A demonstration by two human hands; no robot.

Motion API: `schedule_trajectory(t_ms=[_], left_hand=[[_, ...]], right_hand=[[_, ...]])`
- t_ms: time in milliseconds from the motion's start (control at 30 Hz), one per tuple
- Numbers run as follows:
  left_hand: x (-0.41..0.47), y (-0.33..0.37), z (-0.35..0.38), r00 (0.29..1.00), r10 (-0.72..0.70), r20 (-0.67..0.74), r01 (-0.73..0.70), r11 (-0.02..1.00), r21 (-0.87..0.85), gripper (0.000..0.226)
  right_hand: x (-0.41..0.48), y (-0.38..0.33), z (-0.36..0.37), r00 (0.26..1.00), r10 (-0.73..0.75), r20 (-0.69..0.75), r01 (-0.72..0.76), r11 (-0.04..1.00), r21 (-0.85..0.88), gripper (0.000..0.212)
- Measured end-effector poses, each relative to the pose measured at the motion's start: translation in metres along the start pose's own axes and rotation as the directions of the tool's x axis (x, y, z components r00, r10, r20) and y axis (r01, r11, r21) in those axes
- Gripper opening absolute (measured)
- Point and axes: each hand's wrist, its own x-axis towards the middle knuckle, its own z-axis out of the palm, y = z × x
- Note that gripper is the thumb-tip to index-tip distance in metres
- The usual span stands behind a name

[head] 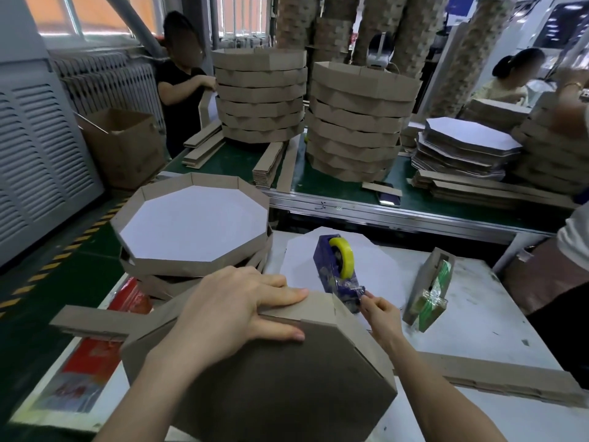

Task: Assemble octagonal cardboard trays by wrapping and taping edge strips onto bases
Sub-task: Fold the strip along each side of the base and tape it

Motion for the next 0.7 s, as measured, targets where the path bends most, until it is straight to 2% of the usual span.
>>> schedule_trajectory(t_ms=[133, 267, 433, 533, 700], left_hand=[[-0.002, 0.000, 0.001, 0.996, 0.000, -0.089, -0.005, 0.998, -0.057, 0.064], [-0.003, 0.001, 0.003, 0.990, 0.011, -0.144, -0.015, 1.000, -0.023, 0.061], [-0.001, 0.000, 0.004, 0.997, -0.015, -0.081, 0.011, 0.999, -0.048, 0.068], [-0.001, 0.001, 0.005, 0.996, -0.016, -0.092, 0.012, 0.999, -0.037, 0.069], [0.000, 0.001, 0.006, 0.995, -0.025, -0.097, 0.022, 0.999, -0.034, 0.070]], right_hand=[[0.005, 0.002, -0.003, 1.000, -0.024, 0.016, 0.025, 0.998, -0.050, 0.032], [0.011, -0.001, -0.006, 0.999, -0.039, 0.011, 0.040, 0.993, -0.114, 0.037], [0.010, -0.005, -0.007, 0.999, -0.045, 0.005, 0.045, 0.984, -0.172, 0.035], [0.011, -0.008, -0.007, 0.998, -0.057, -0.017, 0.051, 0.972, -0.229, 0.028], [0.012, -0.009, -0.004, 0.998, -0.058, -0.032, 0.049, 0.967, -0.249, 0.028]])
